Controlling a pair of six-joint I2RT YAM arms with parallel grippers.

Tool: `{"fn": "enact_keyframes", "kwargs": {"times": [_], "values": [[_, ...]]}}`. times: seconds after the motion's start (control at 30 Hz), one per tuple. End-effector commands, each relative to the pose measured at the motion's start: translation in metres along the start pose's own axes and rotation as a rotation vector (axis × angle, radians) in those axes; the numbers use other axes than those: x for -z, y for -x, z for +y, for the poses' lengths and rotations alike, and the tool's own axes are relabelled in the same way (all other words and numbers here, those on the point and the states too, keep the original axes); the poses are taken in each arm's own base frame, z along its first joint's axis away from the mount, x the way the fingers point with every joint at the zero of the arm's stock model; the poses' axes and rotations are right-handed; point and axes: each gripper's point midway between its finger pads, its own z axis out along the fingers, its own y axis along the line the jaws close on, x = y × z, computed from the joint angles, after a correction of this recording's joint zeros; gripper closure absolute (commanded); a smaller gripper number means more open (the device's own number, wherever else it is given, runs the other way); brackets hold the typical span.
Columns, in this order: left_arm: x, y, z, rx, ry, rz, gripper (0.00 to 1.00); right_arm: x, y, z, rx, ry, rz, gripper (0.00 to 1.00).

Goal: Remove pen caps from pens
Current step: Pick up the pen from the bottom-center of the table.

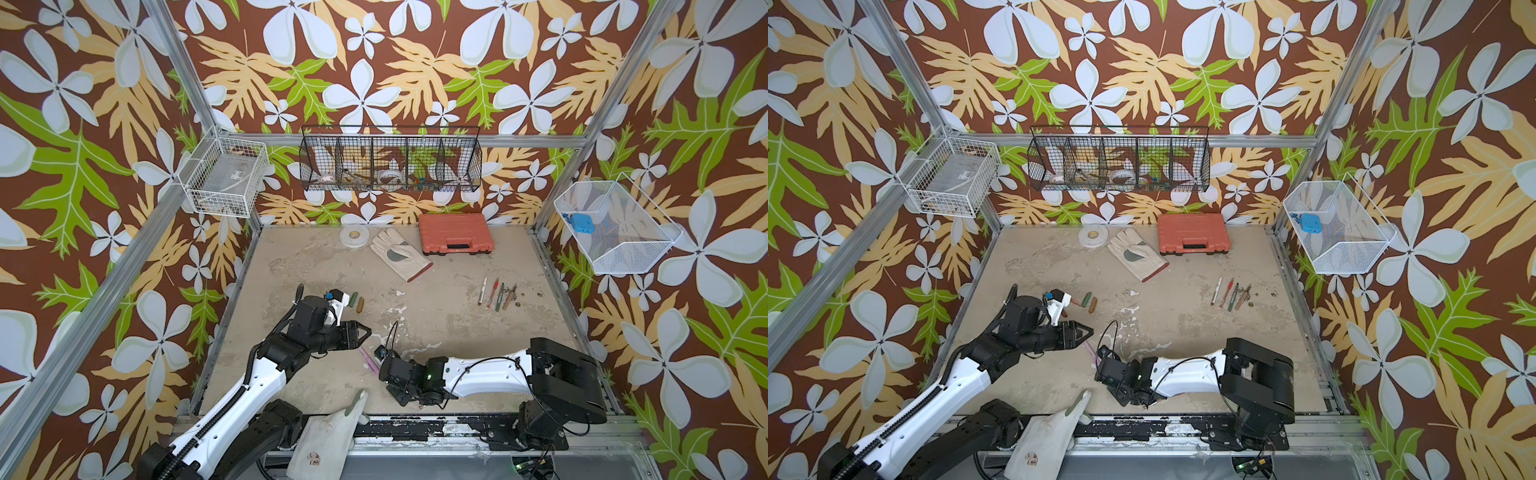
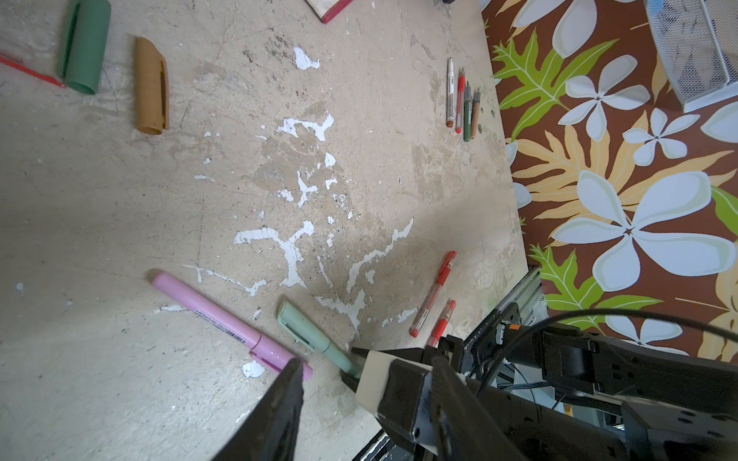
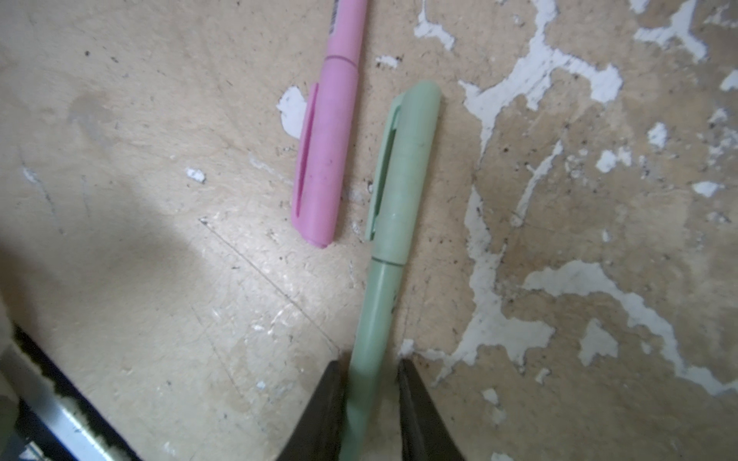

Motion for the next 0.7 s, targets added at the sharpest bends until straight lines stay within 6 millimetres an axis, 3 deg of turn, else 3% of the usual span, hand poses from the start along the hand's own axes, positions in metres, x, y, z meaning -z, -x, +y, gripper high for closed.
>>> {"fn": "enact_keyframes", "kwargs": {"times": [0.0,0.3,0.5,0.67], "values": [[0.0,-0.002,-0.002,-0.02,-0.016,0.023,0.46,-0.003,-0.01,-0.011,0.023,-0.052,0.033,0.78],[-0.001,0.016,-0.013,-0.007,-0.075,-0.028,0.43,-0.004,-0.007,-0.04,-0.04,-0.071,0.02,0.9],[-0.007,0.038,-0.023,0.033,-0.129,-0.1,0.42,0.012,0.013,-0.091,-0.152,-0.096,-0.046,0.98],[-0.018,0.063,-0.027,0.071,-0.179,-0.187,0.43,0.043,0.045,-0.142,-0.273,-0.093,-0.17,0.98]]}}
